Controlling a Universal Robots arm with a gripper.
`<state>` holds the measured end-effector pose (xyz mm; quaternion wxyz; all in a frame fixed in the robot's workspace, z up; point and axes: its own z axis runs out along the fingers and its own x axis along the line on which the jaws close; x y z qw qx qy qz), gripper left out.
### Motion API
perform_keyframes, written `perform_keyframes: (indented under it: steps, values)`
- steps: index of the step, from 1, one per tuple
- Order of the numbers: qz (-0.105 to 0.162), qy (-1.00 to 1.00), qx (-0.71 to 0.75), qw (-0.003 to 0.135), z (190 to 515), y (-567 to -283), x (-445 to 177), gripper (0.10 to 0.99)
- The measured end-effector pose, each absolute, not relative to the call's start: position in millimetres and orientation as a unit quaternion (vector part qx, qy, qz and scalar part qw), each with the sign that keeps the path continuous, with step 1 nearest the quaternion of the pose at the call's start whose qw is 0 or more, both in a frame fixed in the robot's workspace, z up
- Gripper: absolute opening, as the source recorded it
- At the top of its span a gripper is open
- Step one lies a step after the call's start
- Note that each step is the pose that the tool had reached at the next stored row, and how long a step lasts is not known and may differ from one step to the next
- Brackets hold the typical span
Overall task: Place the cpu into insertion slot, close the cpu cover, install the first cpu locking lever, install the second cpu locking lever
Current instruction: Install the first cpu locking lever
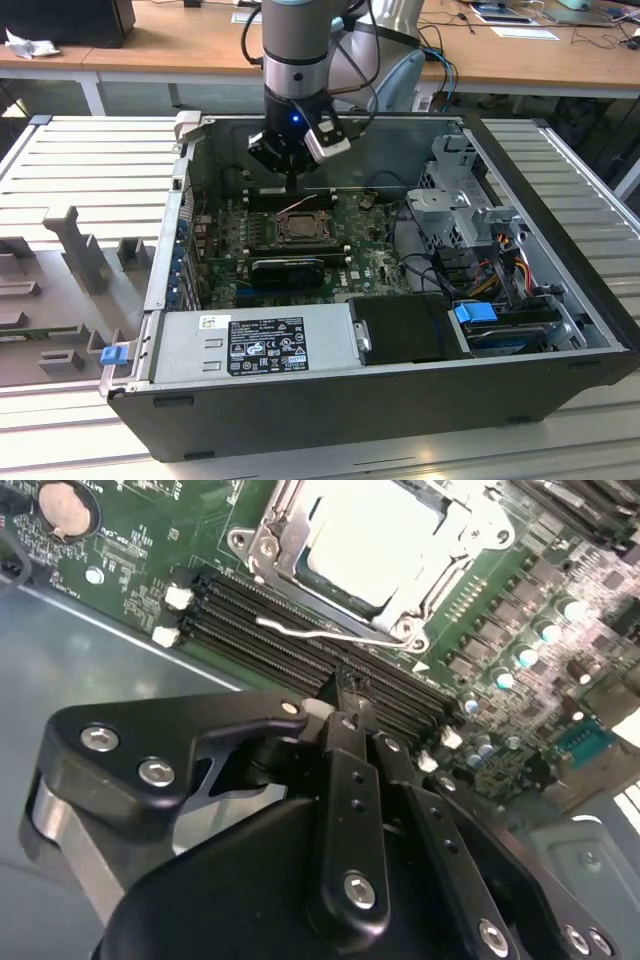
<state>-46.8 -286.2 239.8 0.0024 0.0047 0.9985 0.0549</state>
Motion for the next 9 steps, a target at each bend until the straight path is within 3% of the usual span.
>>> perform_keyframes:
  steps: [9]
  values:
    - [0.055,0.998,-0.009,0.002,230.4,-286.7,-39.9,0.106]
